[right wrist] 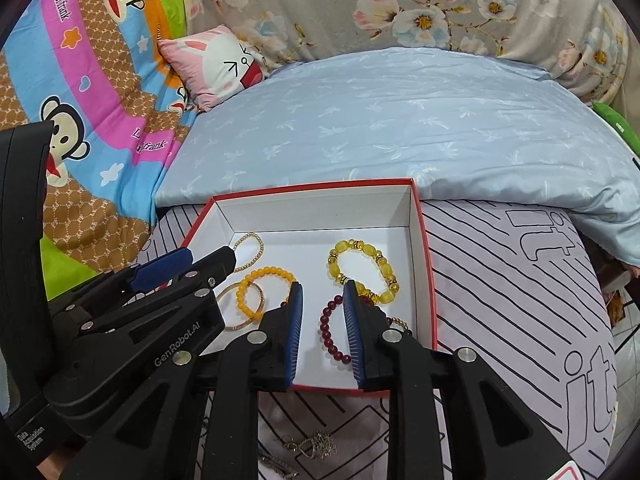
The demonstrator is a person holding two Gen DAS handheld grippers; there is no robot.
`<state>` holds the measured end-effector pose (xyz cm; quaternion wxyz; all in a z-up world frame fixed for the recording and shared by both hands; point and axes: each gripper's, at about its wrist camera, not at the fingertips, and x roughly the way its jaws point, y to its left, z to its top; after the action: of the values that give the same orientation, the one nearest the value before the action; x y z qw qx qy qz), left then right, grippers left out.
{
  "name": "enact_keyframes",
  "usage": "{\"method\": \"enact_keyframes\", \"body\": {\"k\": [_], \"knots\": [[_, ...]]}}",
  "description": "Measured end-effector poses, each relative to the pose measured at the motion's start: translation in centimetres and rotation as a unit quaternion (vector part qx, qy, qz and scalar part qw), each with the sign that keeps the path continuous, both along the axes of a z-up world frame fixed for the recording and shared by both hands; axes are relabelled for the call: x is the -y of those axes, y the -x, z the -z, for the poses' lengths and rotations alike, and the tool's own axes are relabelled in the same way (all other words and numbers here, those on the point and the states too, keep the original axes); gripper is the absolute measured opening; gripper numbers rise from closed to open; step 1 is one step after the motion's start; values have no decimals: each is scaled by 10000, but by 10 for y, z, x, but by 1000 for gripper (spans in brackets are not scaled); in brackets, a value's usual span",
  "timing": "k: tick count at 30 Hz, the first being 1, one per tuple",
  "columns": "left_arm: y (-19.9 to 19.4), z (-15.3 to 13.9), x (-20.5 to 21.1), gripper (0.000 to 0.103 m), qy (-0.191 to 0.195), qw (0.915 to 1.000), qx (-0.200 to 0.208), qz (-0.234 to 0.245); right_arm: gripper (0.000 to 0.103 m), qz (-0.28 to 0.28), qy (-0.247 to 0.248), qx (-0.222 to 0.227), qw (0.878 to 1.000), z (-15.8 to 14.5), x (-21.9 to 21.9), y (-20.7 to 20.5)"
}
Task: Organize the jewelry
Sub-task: 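Lift both tools out of the box back over the jewelry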
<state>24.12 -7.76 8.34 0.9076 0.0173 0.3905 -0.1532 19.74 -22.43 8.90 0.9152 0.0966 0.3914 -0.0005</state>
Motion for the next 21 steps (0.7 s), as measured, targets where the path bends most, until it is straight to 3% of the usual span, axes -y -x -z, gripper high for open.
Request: {"method": "enact_keyframes", "body": {"k": [2,6,10,21], "knots": [[7,-3,-7,38,34,10000,2,-14,35,16,58,78,10000,-4,1,10],[24,-6,-30,40,181,9998,-29,-109,36,33,150,94,9998,-7,7,31],[46,-2,-58,47,230,9992,-108,-319,36,39,183,-11,9998,1,13,57],[110,45,-102,48,-43,9966,-540,-617,36,-74,169,-506,9986,39,1,120]]}}
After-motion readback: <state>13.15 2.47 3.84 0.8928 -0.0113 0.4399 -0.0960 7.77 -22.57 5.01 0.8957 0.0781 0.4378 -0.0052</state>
